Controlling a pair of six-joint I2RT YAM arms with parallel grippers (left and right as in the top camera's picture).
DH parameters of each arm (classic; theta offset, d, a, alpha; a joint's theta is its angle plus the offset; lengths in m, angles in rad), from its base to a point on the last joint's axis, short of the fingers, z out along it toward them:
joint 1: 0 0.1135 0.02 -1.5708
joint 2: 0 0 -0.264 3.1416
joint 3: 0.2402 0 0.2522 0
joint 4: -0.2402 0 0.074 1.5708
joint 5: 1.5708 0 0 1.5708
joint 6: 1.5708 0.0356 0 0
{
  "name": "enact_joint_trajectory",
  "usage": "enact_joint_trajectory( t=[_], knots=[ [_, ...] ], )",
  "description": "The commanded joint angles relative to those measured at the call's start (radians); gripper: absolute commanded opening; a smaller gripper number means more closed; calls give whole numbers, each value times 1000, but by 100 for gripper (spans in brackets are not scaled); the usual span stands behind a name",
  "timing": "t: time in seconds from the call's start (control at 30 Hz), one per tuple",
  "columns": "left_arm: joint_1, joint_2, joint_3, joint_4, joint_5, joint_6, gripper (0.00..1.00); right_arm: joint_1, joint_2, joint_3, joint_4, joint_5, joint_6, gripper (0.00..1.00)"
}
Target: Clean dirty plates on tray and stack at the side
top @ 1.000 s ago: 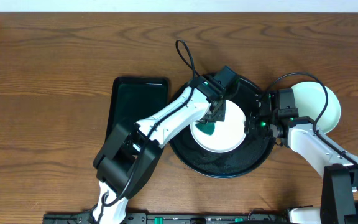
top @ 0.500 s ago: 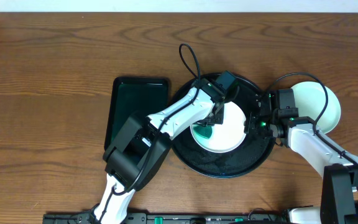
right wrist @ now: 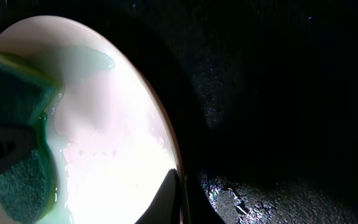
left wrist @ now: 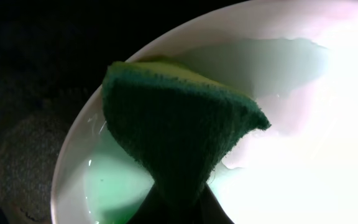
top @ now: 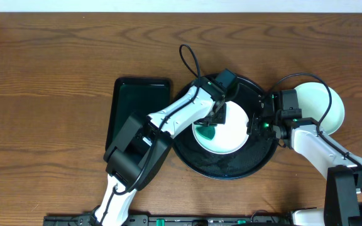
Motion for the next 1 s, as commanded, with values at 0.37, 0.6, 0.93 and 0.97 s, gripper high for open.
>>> enact_joint_trajectory(
  t=[0.37, 0.6, 0.93, 0.97],
  knots=[
    [14, -89, -10, 18, 122, 66, 8, 16, 11, -9, 2, -4, -2, 1],
    [28, -149, -11, 15, 44, 65, 8, 16, 11, -9, 2, -4, -2, 1],
    [21, -105, -42, 16, -17, 60, 8, 16, 11, -9, 2, -4, -1, 1],
    [21, -101, -49, 16, -38, 60, 8, 16, 11, -9, 3, -4, -2, 1]
  ],
)
